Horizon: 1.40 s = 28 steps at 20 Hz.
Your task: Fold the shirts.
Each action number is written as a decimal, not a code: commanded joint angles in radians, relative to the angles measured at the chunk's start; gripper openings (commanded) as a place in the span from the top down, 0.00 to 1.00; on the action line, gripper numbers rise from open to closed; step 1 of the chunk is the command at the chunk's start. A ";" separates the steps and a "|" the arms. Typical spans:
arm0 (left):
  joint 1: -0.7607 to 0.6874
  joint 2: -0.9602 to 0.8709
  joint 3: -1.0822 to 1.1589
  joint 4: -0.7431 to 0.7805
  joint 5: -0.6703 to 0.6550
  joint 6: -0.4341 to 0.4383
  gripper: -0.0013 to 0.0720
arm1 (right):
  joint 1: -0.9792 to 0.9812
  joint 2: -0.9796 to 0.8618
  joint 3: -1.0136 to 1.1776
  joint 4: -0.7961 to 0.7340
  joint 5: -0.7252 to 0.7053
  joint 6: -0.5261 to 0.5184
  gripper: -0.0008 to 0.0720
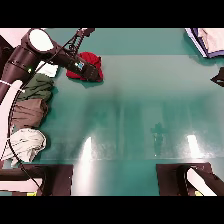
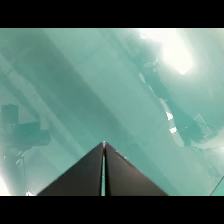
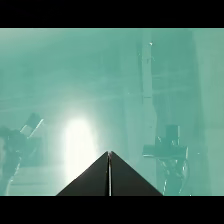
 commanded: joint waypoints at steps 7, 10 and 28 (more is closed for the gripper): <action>0.000 0.000 0.000 0.000 0.000 0.000 0.95 | 0.000 0.001 0.001 0.000 0.000 0.000 0.97; 0.000 0.000 0.000 0.000 0.000 0.000 0.95 | 0.000 0.001 0.001 0.000 0.000 0.000 0.97; 0.191 -0.157 -0.002 0.326 0.376 -0.302 0.17 | 0.002 0.001 0.002 0.003 -0.117 0.000 0.97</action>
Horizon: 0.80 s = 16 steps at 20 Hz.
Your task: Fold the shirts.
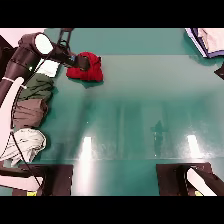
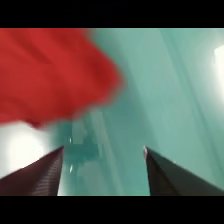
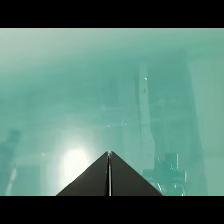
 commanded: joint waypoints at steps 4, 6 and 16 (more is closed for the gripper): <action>0.127 -0.209 0.000 -0.240 0.174 0.140 0.17 | 0.001 0.001 0.001 0.000 0.040 0.000 0.97; 0.124 -0.257 0.000 -0.301 0.197 0.170 0.17 | 0.001 0.001 0.001 0.000 0.046 0.001 0.97; 0.114 -0.271 0.416 -0.430 -0.172 0.261 0.95 | 0.002 0.001 0.050 0.063 0.042 0.000 0.97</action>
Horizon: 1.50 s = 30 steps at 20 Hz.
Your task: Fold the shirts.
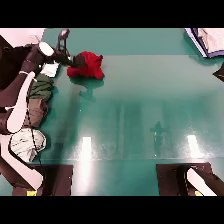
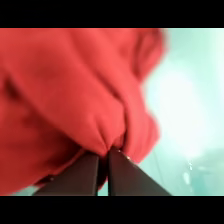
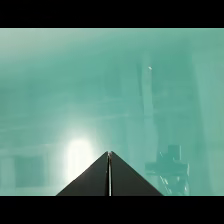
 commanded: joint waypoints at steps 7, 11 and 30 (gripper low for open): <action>-0.120 0.367 0.146 -0.508 -0.361 0.279 0.95 | 0.050 0.001 0.245 0.081 0.000 0.000 0.97; -0.216 0.443 0.041 -0.273 -0.538 0.284 0.95 | 0.130 0.001 0.287 0.080 0.012 0.000 0.97; 0.100 0.707 -0.931 0.104 -0.418 0.099 0.13 | 0.216 0.000 0.283 0.072 0.117 -0.001 0.97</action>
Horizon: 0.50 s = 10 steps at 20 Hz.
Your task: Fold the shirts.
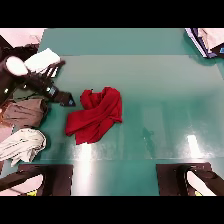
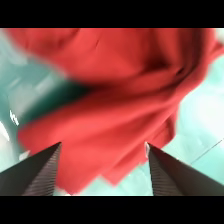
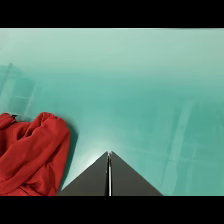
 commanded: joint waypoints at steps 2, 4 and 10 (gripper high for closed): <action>0.048 0.156 -0.331 0.004 0.074 0.022 0.13 | 0.001 0.000 -0.001 0.001 0.006 0.000 0.97; 0.048 0.173 -0.425 0.004 0.132 0.021 0.13 | 0.001 0.000 -0.013 0.002 0.006 0.000 0.97; 0.046 0.172 -0.550 -0.071 0.292 0.021 0.13 | 0.001 0.000 -0.124 0.011 0.020 0.000 0.97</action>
